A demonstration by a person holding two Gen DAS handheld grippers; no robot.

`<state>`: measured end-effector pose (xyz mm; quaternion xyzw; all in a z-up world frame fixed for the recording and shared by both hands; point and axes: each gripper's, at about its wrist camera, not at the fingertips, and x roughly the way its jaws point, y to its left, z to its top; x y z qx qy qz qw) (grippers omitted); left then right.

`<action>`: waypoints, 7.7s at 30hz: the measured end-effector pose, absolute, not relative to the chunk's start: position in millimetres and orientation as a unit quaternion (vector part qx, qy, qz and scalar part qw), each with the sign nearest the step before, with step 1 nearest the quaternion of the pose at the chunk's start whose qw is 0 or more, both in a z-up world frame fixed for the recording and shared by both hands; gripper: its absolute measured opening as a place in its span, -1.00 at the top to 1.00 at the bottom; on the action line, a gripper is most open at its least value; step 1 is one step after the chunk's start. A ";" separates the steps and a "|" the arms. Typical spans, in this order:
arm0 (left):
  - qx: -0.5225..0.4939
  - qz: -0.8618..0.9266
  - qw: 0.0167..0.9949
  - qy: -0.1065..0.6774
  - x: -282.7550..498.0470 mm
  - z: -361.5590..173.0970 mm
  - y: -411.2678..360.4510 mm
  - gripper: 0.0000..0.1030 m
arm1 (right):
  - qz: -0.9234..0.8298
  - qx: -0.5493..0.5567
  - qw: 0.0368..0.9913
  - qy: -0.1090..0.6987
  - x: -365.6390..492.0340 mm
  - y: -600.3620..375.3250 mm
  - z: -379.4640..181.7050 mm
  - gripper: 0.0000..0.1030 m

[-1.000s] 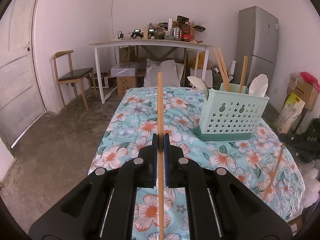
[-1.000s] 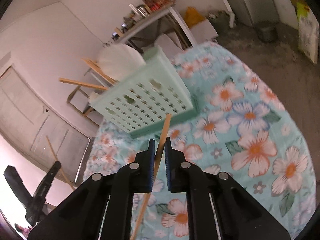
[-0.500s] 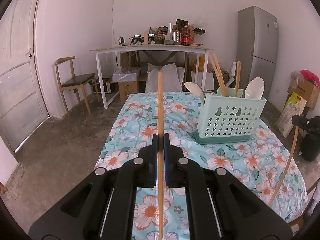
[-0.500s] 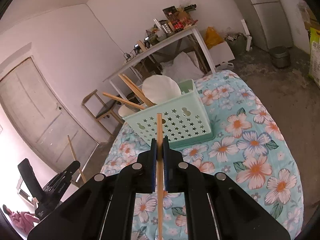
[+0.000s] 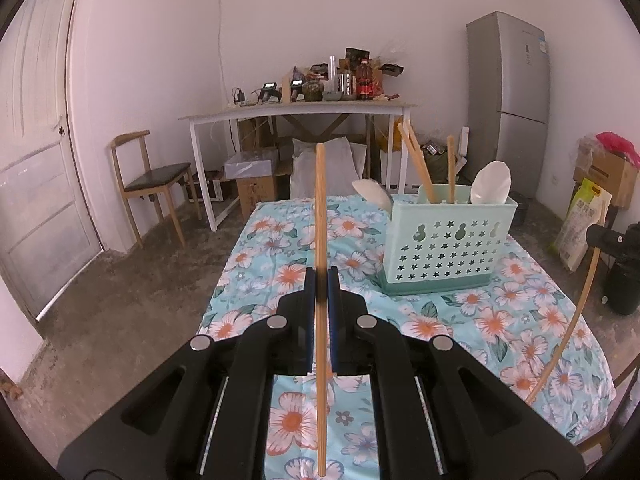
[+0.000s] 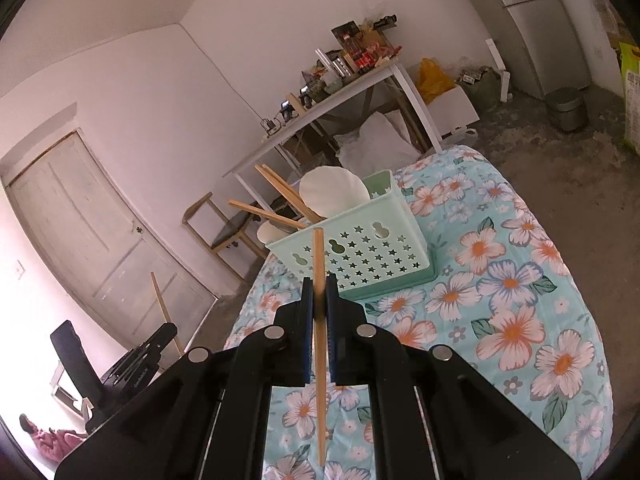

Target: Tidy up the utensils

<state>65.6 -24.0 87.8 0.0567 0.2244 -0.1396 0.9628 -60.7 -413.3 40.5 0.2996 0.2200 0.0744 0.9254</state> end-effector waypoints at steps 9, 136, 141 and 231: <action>0.072 -0.122 0.969 0.204 43.6 99.8 -23.4 0.90 | 0.098 0.301 0.926 0.206 -70.9 -410.4 46.9 0.88; -0.027 -0.131 0.981 0.138 73.3 109.7 -37.6 -0.74 | 0.128 0.166 0.978 0.010 -17.5 -433.7 203.7 0.88; -0.002 -0.136 0.974 0.181 64.9 81.8 -36.2 -0.76 | 0.100 0.108 0.989 -0.014 12.8 -407.6 227.9 0.88; 0.054 -0.002 0.944 0.327 92.7 40.4 -55.9 -0.84 | -0.195 0.047 0.941 0.274 -13.5 -364.4 22.9 -0.87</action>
